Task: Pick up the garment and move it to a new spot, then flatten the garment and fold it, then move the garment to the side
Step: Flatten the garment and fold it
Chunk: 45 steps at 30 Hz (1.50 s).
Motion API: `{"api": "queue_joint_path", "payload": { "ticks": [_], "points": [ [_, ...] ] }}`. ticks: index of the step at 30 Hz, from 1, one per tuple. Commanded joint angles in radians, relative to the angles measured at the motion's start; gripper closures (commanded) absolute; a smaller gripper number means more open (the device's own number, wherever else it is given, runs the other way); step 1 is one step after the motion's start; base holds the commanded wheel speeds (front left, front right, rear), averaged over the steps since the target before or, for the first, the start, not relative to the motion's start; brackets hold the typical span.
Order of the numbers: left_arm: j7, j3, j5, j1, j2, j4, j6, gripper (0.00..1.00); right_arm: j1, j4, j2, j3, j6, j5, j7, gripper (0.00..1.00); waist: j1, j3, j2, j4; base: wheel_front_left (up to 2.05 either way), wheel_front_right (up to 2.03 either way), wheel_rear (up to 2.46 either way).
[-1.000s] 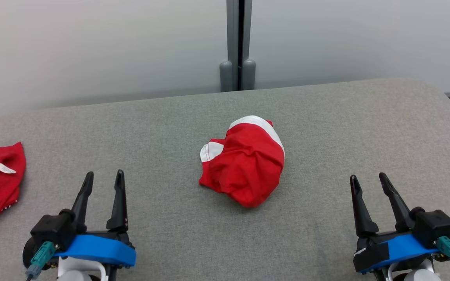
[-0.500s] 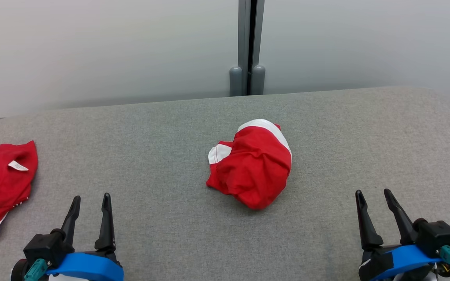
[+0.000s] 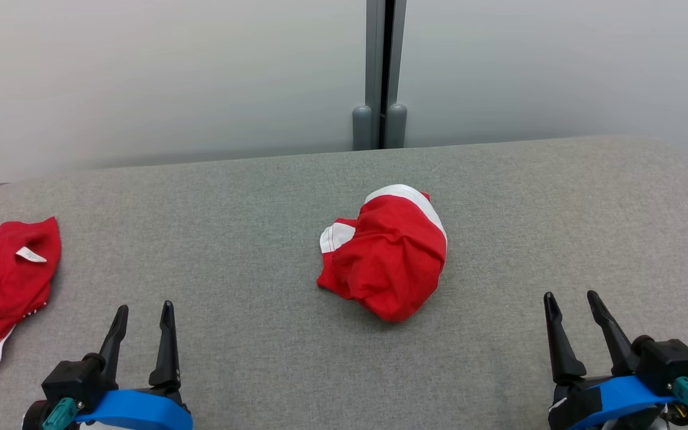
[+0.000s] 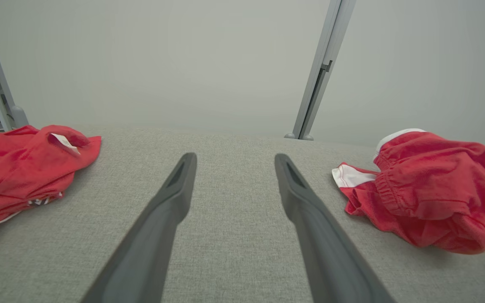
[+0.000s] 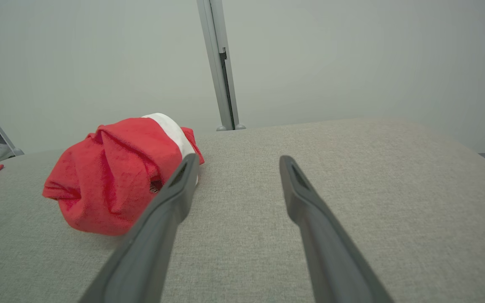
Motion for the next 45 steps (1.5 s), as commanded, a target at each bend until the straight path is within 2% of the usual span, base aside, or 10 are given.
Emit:
{"api": "queue_joint_path", "payload": {
  "ticks": [1,11,15,21,26,30,33,39,45],
  "points": [
    [-0.005,-0.001,-0.004,-0.003,0.001,0.003,-0.003,0.0,0.013,0.004,-0.004,0.003,0.0,0.007,-0.003,0.0,0.0001,0.0,0.0,0.001,0.0,0.0,0.0],
    [0.025,-0.013,-0.017,-0.032,0.007,-0.002,-0.005,0.0,-0.002,0.005,-0.004,0.026,0.0,0.015,-0.005,0.0,0.0001,0.012,0.0,-0.017,0.0,0.0,0.0],
    [0.06,-0.024,-0.024,-0.09,0.011,-0.015,-0.021,0.0,-0.021,0.0,-0.004,0.047,0.0,0.016,-0.006,0.0,0.0001,0.036,0.0,-0.039,0.0,0.0,0.0],
    [0.207,-0.07,-0.069,-0.29,-0.035,0.055,-0.048,0.0,-0.05,0.003,-0.004,0.075,0.0,0.021,-0.009,0.0,0.0001,0.091,0.0,-0.076,0.0,0.0,0.0],
    [0.364,-0.096,-0.168,-0.432,-0.079,0.163,-0.078,0.0,-0.092,0.012,-0.005,0.14,0.0,0.031,-0.014,0.0,0.0001,0.13,0.0,-0.152,0.0,0.0,0.0],
    [0.482,-0.112,-0.241,-0.493,-0.088,0.234,-0.09,0.0,-0.12,0.019,-0.005,0.175,0.0,0.042,-0.025,0.0,0.0001,0.157,0.0,-0.216,0.0,0.0,0.0],
    [0.554,-0.128,-0.263,-0.518,-0.074,0.271,-0.09,0.0,-0.134,0.025,-0.004,0.193,0.0,0.048,-0.034,0.0,0.0001,0.178,0.0,-0.258,0.0,0.0,0.0],
    [0.613,-0.157,-0.247,-0.534,-0.058,0.317,-0.076,0.0,-0.127,0.045,-0.004,0.205,0.0,0.073,-0.047,0.0,0.0001,0.2,0.0,-0.309,0.0,0.0,0.0],
    [0.67,-0.181,-0.276,-0.529,-0.08,0.329,-0.083,0.0,-0.133,0.058,-0.004,0.209,0.0,0.083,-0.056,0.0,0.0001,0.204,0.0,-0.325,0.0,0.0,0.0]
  ]
}}
